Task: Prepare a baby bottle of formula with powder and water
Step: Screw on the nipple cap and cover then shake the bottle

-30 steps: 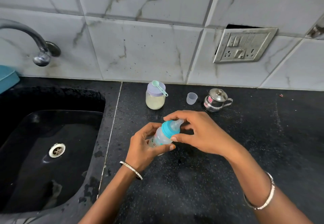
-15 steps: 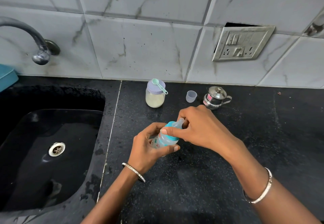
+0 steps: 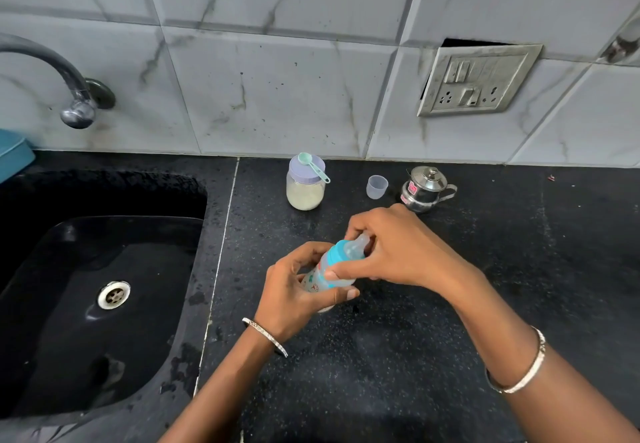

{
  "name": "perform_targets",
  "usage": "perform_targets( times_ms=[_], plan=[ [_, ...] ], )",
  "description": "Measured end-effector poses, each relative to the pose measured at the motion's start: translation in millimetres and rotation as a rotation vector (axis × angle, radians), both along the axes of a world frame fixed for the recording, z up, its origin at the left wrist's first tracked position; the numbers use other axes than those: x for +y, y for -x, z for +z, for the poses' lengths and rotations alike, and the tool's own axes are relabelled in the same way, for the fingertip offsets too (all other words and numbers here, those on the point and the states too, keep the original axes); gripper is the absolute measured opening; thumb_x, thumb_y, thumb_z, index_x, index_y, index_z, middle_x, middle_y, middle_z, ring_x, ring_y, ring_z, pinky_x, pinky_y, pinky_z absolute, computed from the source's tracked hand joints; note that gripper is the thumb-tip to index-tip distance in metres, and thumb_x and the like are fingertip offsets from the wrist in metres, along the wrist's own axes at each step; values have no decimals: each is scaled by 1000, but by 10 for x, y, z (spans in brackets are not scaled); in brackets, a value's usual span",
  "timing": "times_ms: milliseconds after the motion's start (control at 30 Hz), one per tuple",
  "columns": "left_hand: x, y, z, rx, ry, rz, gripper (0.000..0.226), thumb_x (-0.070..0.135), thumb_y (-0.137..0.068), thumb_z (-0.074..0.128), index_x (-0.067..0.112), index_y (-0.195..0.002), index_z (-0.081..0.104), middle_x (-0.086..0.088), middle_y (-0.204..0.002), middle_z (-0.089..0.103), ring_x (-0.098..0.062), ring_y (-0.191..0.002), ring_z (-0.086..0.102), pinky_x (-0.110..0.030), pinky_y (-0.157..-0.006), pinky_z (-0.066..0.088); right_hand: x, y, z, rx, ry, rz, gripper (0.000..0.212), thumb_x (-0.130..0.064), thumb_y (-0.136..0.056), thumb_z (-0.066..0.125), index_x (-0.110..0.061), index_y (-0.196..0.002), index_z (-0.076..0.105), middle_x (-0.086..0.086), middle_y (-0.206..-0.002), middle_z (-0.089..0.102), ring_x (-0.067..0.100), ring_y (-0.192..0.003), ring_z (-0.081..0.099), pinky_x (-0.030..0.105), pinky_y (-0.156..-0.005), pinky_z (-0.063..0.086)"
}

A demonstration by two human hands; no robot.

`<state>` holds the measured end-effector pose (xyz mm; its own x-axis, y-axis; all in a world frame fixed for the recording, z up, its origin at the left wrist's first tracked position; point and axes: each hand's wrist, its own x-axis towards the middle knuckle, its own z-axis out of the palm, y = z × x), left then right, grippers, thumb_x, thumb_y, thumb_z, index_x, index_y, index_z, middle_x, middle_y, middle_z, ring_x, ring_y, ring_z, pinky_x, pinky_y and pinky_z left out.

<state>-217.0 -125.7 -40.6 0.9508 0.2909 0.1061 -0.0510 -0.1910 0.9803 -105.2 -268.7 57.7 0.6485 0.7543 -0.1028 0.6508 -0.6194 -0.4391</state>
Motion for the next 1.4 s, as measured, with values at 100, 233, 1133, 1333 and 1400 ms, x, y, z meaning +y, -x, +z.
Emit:
perform_targets(
  times_ms=[100, 233, 1133, 1333, 1400],
  plan=[
    [-14, 6, -3, 6, 23, 3, 53, 26, -63, 95, 25, -111, 70, 6, -106, 74, -19, -101, 70, -38, -90, 57, 76, 93, -34, -194, 165, -92, 78, -97, -67, 50, -19, -61, 53, -2, -59, 57, 19, -56, 51, 35, -51, 36],
    [11, -3, -6, 12, 5, 4, 53, 29, -65, 95, 28, -111, 70, 6, -106, 75, -19, -100, 70, -40, -90, 57, -58, -37, -1, 76, 64, -28, 78, -89, -60, 68, -34, -115, 67, -13, -93, 74, 6, -84, 68, 37, -81, 59],
    [39, -61, -11, -4, -24, 16, 58, 27, -62, 95, 25, -115, 70, 11, -109, 75, -11, -104, 70, -33, -92, 57, -61, 114, -325, -151, -189, -262, 71, -92, -51, 69, -23, -66, 59, -10, -56, 62, 7, -51, 56, 27, -52, 47],
    [134, -76, -35, 28, 19, -13, 59, 36, -67, 90, 29, -121, 69, 10, -116, 74, -14, -111, 68, -48, -99, 54, -205, -79, -294, 386, -211, 58, 89, -45, -76, 89, -36, -152, 45, -22, -147, 56, -7, -135, 49, 33, -115, 43],
    [151, -77, -38, 39, 64, -51, 59, 36, -66, 90, 28, -120, 69, 4, -116, 74, -20, -111, 68, -55, -98, 53, -218, -82, -312, 435, -288, 127, 73, -28, -85, 85, -28, -150, 52, -18, -147, 59, -3, -138, 50, 31, -118, 39]
  ],
)
